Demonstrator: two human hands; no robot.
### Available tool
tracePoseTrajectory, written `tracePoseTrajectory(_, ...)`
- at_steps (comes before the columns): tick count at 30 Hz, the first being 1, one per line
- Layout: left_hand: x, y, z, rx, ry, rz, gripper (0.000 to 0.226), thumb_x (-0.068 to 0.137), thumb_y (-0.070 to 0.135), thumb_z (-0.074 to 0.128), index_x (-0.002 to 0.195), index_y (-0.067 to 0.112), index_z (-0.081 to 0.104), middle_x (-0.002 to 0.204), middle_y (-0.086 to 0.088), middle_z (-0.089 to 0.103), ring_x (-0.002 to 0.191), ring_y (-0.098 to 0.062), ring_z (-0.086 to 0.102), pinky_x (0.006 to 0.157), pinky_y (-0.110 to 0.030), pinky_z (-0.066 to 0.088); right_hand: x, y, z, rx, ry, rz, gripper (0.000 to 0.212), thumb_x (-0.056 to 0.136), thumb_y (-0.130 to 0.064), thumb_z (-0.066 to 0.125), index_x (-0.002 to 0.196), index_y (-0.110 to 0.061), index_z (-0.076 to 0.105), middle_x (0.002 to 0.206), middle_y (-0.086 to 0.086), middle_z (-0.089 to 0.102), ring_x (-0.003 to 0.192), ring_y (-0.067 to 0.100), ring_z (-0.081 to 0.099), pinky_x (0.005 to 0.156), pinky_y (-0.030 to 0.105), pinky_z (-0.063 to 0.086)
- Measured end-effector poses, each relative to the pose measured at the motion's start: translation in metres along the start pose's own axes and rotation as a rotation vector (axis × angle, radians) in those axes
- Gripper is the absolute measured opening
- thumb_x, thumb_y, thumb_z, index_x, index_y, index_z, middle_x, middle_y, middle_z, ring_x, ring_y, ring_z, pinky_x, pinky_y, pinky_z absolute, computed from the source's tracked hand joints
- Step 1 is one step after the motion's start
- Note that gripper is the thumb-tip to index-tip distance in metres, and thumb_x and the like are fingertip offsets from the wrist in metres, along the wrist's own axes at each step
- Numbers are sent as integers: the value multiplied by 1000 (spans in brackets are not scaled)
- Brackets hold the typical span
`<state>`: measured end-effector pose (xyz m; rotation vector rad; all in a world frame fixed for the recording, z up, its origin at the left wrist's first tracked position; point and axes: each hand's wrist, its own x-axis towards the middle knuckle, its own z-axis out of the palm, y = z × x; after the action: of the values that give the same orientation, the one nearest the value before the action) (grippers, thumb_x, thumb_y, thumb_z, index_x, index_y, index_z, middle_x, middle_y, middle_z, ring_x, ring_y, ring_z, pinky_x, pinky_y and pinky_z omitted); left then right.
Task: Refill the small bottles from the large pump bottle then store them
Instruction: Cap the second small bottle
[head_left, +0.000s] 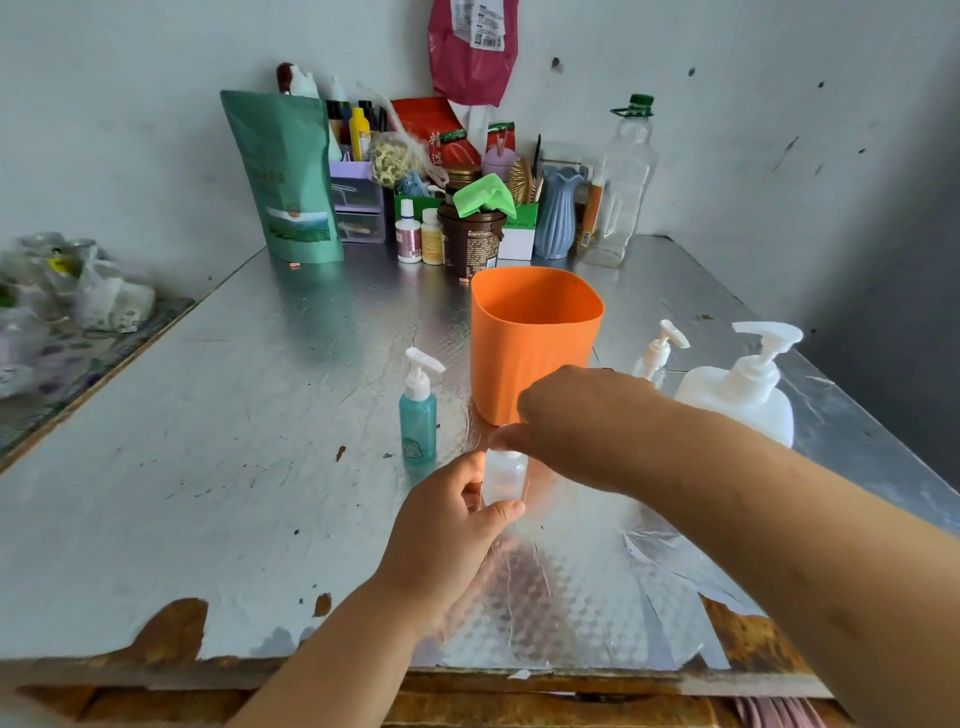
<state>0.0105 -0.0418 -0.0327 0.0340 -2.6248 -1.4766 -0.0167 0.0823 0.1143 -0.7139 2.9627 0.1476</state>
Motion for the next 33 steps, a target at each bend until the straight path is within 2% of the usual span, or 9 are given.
tracePoseTrajectory(4,0,0,0,-3,-5,1,45,85,46,69,127,36,54,107,24,63,104,1,61,88,-17,51,-2,2,5,70,15,-79,28,96,-37,50,122,-27,49,115,-5,60,98,18,57,71,25,44)
tracePoseTrajectory(8,0,1,-1,25,2,17,39,85,48,68,121,37,56,102,26,63,100,1,62,84,-14,51,2,0,6,65,-17,28,34,96,-51,39,92,-20,52,76,-3,52,75,18,52,61,26,41)
tracePoseTrajectory(12,1,1,0,46,14,14,46,85,48,68,127,33,55,103,23,62,100,0,60,87,-15,50,-2,1,11,82,19,-28,30,95,-43,47,117,-23,52,105,-2,62,94,19,60,72,30,47)
tracePoseTrajectory(16,0,2,-1,58,22,15,43,86,49,67,124,33,55,98,26,59,95,3,58,81,-8,45,0,0,10,102,4,73,46,92,-60,40,71,-20,50,70,-5,50,63,12,50,60,27,42)
tracePoseTrajectory(20,0,2,-1,70,11,14,43,86,49,67,124,33,54,98,24,59,93,4,57,81,-9,45,-3,2,14,140,23,-10,34,93,-47,49,121,-28,49,110,-3,61,97,19,59,70,27,41)
tracePoseTrajectory(22,0,3,-1,67,11,6,44,86,49,67,125,33,54,102,23,60,97,2,57,84,-10,45,-2,1,14,133,-4,17,31,93,-48,48,113,-24,53,100,-2,61,91,19,59,67,27,41)
tracePoseTrajectory(25,0,4,-2,66,20,-5,41,85,48,68,120,31,57,100,23,61,99,1,59,85,-12,47,0,1,14,103,5,84,47,89,-64,39,76,-20,52,72,-5,53,66,13,52,60,26,42)
tracePoseTrajectory(30,-1,5,-2,67,10,2,48,86,49,66,130,33,52,102,25,59,95,7,54,82,-4,39,-3,2,18,162,16,-17,33,94,-46,47,123,-31,45,114,-5,61,95,18,57,72,28,46)
tracePoseTrajectory(33,-2,8,-3,105,21,16,46,86,50,66,126,31,55,110,21,60,101,3,53,87,-8,41,1,0,20,186,4,46,32,95,-50,43,113,-24,52,89,-4,58,79,16,54,56,24,39)
